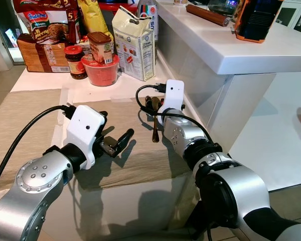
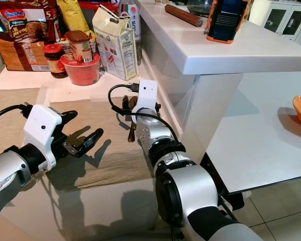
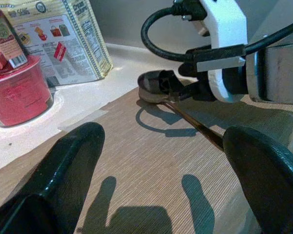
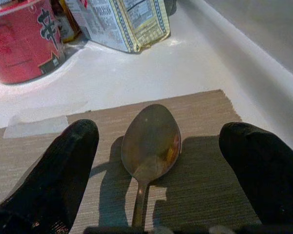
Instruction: Setting the table
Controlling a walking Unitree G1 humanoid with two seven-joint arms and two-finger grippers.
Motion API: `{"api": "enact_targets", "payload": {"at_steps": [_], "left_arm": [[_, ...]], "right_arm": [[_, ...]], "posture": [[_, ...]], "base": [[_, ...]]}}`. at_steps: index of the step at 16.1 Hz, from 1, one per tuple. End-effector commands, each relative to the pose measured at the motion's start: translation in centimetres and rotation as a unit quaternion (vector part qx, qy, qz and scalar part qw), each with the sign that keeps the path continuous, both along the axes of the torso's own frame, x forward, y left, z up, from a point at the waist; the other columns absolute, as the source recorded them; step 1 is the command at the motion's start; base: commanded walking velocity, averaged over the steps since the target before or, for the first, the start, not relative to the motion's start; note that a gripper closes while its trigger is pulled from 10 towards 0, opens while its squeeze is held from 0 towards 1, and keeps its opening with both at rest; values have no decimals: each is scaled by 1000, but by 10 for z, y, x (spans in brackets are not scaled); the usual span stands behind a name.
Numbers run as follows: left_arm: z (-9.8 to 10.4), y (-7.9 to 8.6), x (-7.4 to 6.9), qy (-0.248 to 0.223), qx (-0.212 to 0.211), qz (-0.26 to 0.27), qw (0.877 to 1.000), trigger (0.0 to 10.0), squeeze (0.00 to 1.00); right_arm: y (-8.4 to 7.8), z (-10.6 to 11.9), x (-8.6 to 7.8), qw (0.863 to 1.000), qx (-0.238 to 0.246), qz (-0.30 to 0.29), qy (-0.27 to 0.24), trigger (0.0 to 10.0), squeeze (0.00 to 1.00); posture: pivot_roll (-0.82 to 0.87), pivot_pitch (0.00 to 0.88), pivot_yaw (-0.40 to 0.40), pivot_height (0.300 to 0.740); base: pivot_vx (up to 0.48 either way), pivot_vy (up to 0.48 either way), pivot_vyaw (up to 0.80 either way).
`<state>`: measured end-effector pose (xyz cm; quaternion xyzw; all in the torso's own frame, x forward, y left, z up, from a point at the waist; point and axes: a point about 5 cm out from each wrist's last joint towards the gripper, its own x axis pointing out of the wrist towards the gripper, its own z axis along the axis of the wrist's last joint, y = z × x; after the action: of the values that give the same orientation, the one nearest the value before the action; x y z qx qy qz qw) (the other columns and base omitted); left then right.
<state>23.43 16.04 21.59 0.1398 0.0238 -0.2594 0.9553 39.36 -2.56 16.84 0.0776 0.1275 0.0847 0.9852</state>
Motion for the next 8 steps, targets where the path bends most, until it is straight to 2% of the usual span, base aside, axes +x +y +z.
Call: {"api": "enact_targets", "payload": {"at_steps": [1, 8], "left_arm": [[2, -3, -2, -1, 5, -11, 1000, 10000, 0], [2, -5, -1, -1, -1, -13, 1000, 10000, 0]], "right_arm": [[4, -8, -4, 1000, 3, 8, 20, 10000, 0], [5, -22, -9, 998, -28, 23, 42, 10000, 0]], "posture": [[188, 0, -45, 736], [180, 0, -44, 736]], "base": [[0, 0, 0], [0, 0, 0]]}}
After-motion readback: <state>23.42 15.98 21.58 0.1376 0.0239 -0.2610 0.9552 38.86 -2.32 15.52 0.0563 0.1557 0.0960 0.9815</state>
